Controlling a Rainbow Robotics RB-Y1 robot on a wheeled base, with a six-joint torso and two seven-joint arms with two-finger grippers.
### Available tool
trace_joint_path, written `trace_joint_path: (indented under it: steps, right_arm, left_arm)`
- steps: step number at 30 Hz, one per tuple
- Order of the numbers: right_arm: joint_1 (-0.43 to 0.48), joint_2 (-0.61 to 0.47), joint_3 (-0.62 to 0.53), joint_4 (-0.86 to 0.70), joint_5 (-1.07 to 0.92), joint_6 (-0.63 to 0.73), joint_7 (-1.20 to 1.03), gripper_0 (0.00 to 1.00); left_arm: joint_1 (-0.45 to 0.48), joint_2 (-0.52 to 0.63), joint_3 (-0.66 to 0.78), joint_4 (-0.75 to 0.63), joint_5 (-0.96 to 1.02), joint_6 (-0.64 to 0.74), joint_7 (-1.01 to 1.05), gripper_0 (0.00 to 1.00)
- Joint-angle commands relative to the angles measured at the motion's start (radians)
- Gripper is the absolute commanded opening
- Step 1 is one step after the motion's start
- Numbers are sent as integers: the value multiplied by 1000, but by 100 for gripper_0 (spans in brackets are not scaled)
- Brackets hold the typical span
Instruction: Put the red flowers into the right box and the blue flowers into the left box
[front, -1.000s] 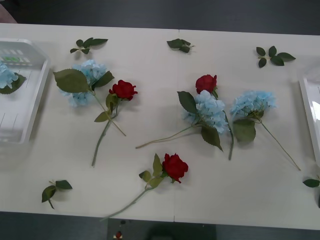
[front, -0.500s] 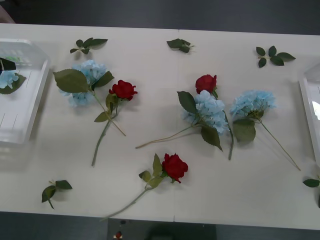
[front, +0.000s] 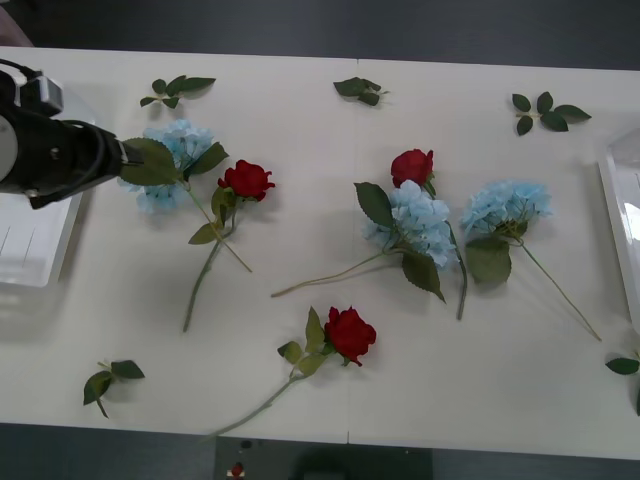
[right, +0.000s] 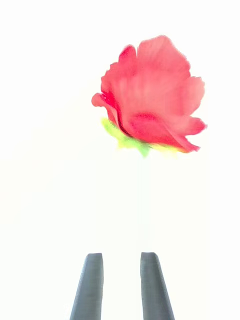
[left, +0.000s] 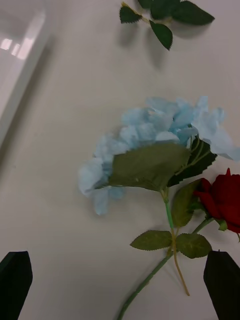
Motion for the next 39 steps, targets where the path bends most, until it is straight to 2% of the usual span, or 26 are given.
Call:
trace_joint_path:
  steps: [1, 2, 8, 15, 20, 21, 22, 29, 34, 39]
  right_arm:
    - [-26, -14, -1, 1, 16, -20, 40, 74]
    - [-27, -14, -1, 3, 16, -19, 42, 79]
    - [-26, -14, -13, -32, -14, 73, 52, 90]
    - [-26, -14, -22, -206, -45, 282, 72, 90]
    - [-27, -14, -36, -313, -157, 452, 97, 90]
    - [-27, -14, -36, -313, -157, 452, 97, 90]
    - [-26, -14, -34, -336, -203, 494, 129, 91]
    - [-26, 32, -44, -358, -284, 552, 252, 90]
    - [-23, 99, -51, -359, -248, 561, 267, 90]
    - [-23, 168, -51, -387, -175, 560, 281, 90]
  left_arm:
    - [-53, -43, -45, -22, -51, 0, 107, 100]
    - [-62, -57, -68, -23, -77, -1, 134, 100]
    - [-83, -103, -137, -18, -170, -9, 259, 100]
    - [-99, -126, -175, 12, -226, -26, 279, 100]
    - [-111, -148, -220, 94, -295, -144, 273, 100]
    - [-111, -148, -220, 94, -295, -144, 273, 100]
    - [-114, -154, -235, 129, -315, -199, 273, 100]
    - [-160, -166, -290, 250, -314, -303, 276, 100]
    - [-208, -172, -349, 334, -312, -329, 279, 100]
    - [-215, -172, -385, 364, -312, -329, 277, 100]
